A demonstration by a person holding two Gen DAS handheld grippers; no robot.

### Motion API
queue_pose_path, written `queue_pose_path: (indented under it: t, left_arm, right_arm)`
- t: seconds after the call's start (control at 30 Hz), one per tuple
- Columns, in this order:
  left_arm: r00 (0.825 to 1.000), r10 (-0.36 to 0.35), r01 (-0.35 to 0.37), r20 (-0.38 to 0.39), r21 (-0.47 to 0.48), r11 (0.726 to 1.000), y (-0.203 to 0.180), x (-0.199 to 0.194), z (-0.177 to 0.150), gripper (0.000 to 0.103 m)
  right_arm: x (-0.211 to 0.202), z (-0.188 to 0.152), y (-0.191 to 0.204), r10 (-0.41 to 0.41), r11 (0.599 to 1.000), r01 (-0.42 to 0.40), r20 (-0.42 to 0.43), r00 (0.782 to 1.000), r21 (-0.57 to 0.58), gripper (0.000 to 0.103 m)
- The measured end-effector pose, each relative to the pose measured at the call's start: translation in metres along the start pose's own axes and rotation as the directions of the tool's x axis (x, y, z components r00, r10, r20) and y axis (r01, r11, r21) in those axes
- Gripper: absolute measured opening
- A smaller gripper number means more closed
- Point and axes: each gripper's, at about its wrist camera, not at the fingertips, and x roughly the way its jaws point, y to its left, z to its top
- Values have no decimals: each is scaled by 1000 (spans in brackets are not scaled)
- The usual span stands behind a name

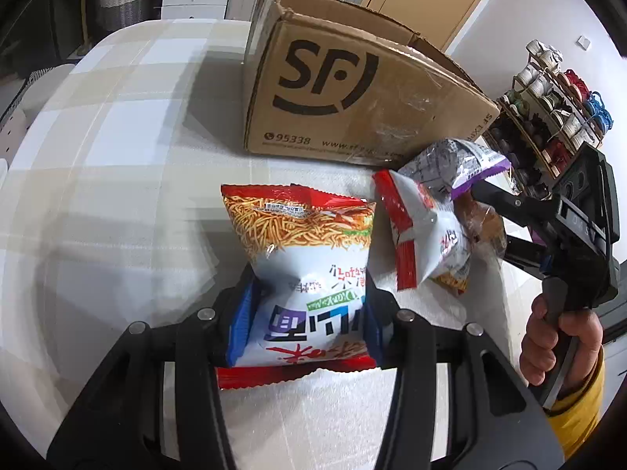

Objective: Organize snacks

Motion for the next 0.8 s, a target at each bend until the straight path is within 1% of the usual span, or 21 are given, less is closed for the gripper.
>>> queue_pose_path:
  t: [0.03, 0.13, 0.23, 0.4, 0.47, 0.57, 0.63, 0.7, 0.73, 0.8]
  left_arm:
    - [1000, -2, 2, 0, -1, 1000, 4, -7, -9, 44]
    - [1000, 0, 0, 6, -2, 1000, 3, -10, -13, 44]
    - [1000, -1, 1, 10, -1, 1000, 2, -12, -10, 44]
    - [1000, -5, 5, 25, 6, 1000, 0, -26, -16, 44]
    - [999, -7, 6, 32, 10, 1000, 5, -30, -19, 44]
    - [999, 7, -8, 35, 24, 1000, 0, -34, -27, 44]
    - [999, 7, -8, 42, 28, 1000, -2, -39, -29, 44]
    - [999, 2, -4, 47, 29, 1000, -4, -46, -34, 44]
    - [999, -1, 0, 50, 29, 1000, -3, -48, -36, 44]
    - [999, -2, 0, 54, 29, 1000, -2, -54, -40, 44]
  right_arm:
    - [-2, -2, 0, 5, 1000, -5, 8, 1000, 1, 58]
    - [-11, -7, -2, 4, 1000, -4, 30, 1000, 4, 51]
    - [-17, -14, -6, 13, 1000, -13, 29, 999, 16, 45]
    - [-28, -29, -9, 21, 999, -22, 32, 999, 24, 40]
    - [-32, -38, -11, 24, 999, -24, 27, 999, 29, 40]
    - [-40, -53, -10, 30, 999, -31, 22, 999, 14, 38]
    - [-42, -63, -8, 12, 1000, -12, 15, 1000, 3, 38]
    - [-39, -72, -7, -15, 1000, 15, -16, 1000, -14, 38]
    - [-39, -76, -4, -23, 999, 23, -12, 1000, -31, 38]
    - [-38, -79, 5, -65, 994, 63, -17, 998, -88, 38]
